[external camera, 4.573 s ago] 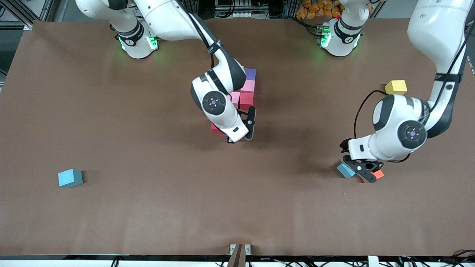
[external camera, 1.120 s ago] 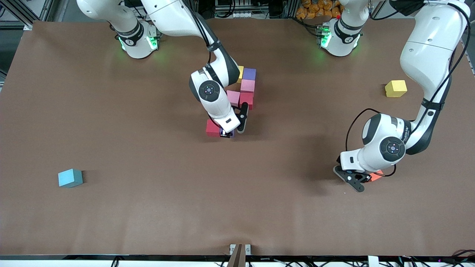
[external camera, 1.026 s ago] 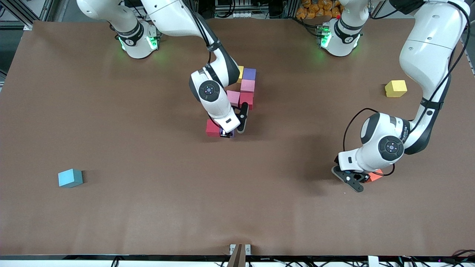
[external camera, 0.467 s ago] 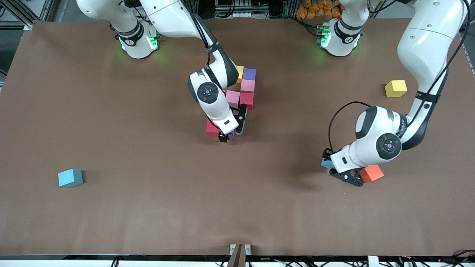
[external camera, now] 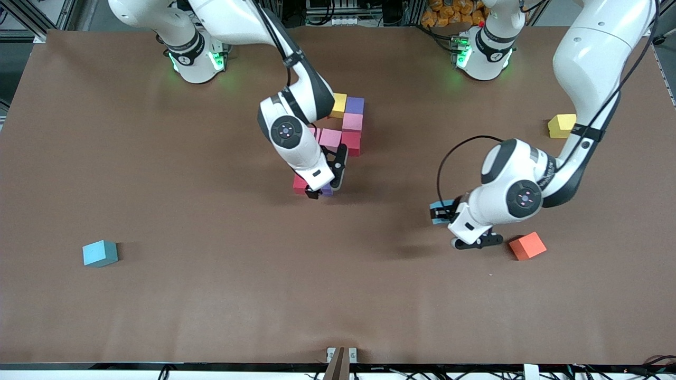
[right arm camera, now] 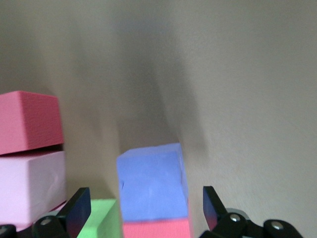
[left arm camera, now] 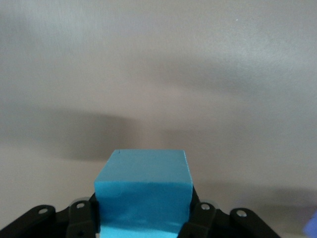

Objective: Form number 2 with 11 blocks

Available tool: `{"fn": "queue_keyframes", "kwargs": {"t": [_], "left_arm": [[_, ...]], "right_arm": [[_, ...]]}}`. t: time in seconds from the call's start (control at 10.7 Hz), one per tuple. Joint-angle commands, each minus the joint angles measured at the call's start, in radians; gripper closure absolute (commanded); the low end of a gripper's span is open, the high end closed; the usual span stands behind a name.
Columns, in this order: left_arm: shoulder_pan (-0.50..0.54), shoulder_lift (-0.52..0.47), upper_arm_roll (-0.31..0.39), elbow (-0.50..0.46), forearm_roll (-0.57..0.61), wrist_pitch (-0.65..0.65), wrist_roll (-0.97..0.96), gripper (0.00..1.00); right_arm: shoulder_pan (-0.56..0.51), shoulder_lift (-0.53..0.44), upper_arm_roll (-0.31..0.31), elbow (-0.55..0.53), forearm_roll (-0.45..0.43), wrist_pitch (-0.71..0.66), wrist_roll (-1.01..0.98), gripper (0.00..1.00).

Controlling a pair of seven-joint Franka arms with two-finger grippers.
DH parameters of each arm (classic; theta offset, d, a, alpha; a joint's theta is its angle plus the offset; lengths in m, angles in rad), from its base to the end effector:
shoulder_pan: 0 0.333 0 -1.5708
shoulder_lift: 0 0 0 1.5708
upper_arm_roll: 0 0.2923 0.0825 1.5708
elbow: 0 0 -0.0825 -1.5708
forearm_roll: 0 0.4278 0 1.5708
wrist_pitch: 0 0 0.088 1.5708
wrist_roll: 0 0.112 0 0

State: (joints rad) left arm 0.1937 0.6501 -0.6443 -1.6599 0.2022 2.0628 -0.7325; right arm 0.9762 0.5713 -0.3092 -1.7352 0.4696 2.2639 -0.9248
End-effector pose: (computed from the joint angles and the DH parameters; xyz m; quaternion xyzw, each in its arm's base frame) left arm 0.6378 -0.2578 0.2328 0.9852 0.1257 -0.1027 0.0548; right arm 0.5247 0.4453 0.2096 -0.7819 -0.6158 -0.0125 0.0957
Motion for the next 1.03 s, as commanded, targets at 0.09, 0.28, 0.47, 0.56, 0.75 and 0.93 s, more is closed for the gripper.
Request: {"fn": "queue_keyframes", "kwargs": {"t": [0.09, 0.28, 0.47, 0.56, 0.75, 0.93], "left_arm": [[-0.069, -0.02, -0.029, -0.02, -0.015, -0.003, -0.424, 1.0], [-0.16, -0.009, -0.026, -0.015, -0.006, 0.061, -0.731, 1.0], [-0.241, 0.013, -0.018, -0.017, 0.032, 0.152, -1.045, 1.0], [-0.281, 0.023, -0.009, -0.017, 0.074, 0.183, -1.184, 1.0], [-0.318, 0.048, 0.0, -0.027, 0.138, 0.244, -1.409, 1.0], [-0.361, 0.077, 0.008, -0.034, 0.233, 0.258, -1.577, 1.0]], "right_arm": [[-0.129, -0.132, 0.004, -0.02, -0.012, -0.15, -0.003, 0.0], [-0.23, -0.189, -0.059, -0.02, -0.012, -0.248, 0.007, 0.0], [-0.397, -0.244, -0.064, -0.02, -0.012, -0.264, 0.018, 0.0], [-0.472, -0.257, -0.062, -0.018, -0.012, -0.277, 0.027, 0.0], [-0.647, -0.265, -0.061, -0.009, -0.014, -0.329, 0.04, 0.0], [-0.733, -0.269, -0.067, 0.017, -0.064, -0.337, 0.058, 0.0]]}}
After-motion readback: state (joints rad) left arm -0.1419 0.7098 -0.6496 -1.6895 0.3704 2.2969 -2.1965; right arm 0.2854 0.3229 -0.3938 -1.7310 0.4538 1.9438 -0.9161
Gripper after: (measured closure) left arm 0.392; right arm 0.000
